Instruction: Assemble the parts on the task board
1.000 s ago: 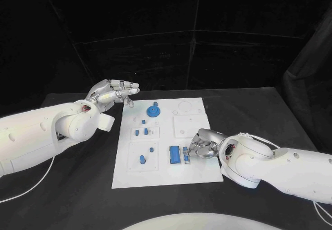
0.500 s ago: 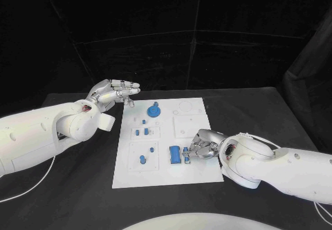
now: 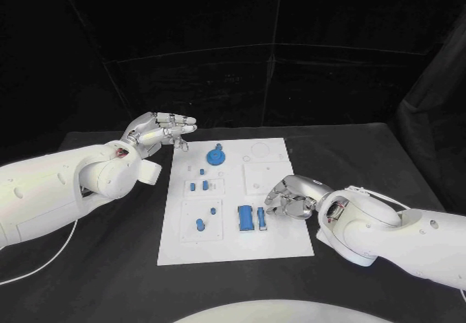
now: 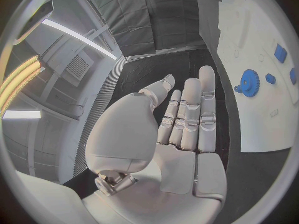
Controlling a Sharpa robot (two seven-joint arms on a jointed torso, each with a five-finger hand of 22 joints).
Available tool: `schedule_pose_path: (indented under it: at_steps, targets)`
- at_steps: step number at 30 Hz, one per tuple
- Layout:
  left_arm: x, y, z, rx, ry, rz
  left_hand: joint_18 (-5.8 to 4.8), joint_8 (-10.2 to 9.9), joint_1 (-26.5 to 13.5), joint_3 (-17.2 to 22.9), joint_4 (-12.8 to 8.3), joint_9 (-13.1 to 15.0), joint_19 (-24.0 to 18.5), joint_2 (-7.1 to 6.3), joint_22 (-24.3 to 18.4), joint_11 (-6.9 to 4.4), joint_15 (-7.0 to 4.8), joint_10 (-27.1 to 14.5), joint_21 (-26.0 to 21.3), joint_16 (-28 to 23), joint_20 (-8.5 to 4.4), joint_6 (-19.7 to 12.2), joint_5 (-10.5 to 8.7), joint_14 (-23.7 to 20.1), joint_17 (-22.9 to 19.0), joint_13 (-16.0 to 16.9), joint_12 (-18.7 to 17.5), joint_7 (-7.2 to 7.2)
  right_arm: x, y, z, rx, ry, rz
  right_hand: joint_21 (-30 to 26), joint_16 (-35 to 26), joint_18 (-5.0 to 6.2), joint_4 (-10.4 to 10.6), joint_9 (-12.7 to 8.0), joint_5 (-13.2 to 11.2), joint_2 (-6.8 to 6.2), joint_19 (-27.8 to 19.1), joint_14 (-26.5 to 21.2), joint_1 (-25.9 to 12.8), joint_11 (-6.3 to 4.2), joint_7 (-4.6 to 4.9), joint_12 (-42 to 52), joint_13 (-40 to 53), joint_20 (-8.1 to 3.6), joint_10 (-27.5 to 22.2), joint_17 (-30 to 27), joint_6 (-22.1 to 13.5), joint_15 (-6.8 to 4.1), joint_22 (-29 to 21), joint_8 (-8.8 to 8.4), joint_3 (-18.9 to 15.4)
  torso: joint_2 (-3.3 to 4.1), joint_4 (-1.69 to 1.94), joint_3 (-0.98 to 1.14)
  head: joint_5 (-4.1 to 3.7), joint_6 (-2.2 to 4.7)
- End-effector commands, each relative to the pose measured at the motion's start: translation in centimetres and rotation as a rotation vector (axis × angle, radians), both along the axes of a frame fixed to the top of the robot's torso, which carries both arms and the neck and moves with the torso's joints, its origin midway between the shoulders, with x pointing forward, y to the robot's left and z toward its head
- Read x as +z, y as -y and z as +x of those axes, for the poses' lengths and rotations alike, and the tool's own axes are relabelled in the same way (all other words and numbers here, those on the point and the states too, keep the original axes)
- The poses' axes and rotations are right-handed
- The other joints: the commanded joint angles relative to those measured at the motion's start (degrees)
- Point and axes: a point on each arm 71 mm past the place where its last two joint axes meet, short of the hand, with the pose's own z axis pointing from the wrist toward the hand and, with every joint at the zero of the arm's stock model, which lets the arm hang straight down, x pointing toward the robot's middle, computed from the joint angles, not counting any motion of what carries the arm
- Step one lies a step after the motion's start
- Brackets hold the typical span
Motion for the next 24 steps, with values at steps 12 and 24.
schedule_pose_path:
  at_steps: [12, 24]
  targets:
    - [0.1, 0.1, 0.0, -0.009, 0.001, -0.008, 0.79, 0.28, -0.08, -0.32, -0.11, -0.07, -0.37, 0.49, -0.06, -0.13, -0.05, -0.46, -0.38, 0.21, 0.10, -0.39, 0.05, -0.42, -0.09, -0.03, 0.44, 0.10, 0.0, -1.0, 0.2, 0.122, 0.061, -0.034, -0.15, -0.36, -0.58, -0.67, -7.17, 7.25, -5.88, -0.17, 2.94, -1.50, 1.06, 1.47, 1.01, 0.38, 1.49, -0.99, -0.03, -0.41, 1.44, 4.30, -1.72, 22.27, 0.07, -0.01, 0.00, 0.17, -0.35]
    - [0.1, 0.0, 0.0, -0.008, -0.002, -0.007, 0.78, 0.18, -0.15, -0.42, -0.09, -0.12, -0.35, 0.53, -0.10, -0.07, -0.01, -0.59, -0.41, 0.28, 0.13, -0.68, 0.05, -0.44, -0.16, -0.02, 0.59, 0.22, -0.6, -1.5, 0.1, 0.164, 0.005, -0.074, 0.29, -0.20, -0.59, -6.76, -10.02, 12.73, -9.74, -0.25, 2.98, -8.80, 1.02, 1.05, 2.13, 0.57, 1.30, -0.63, 0.27, 2.16, 1.22, 4.74, -1.43, 40.08, 0.01, 0.09, 0.00, 0.02, -0.68]
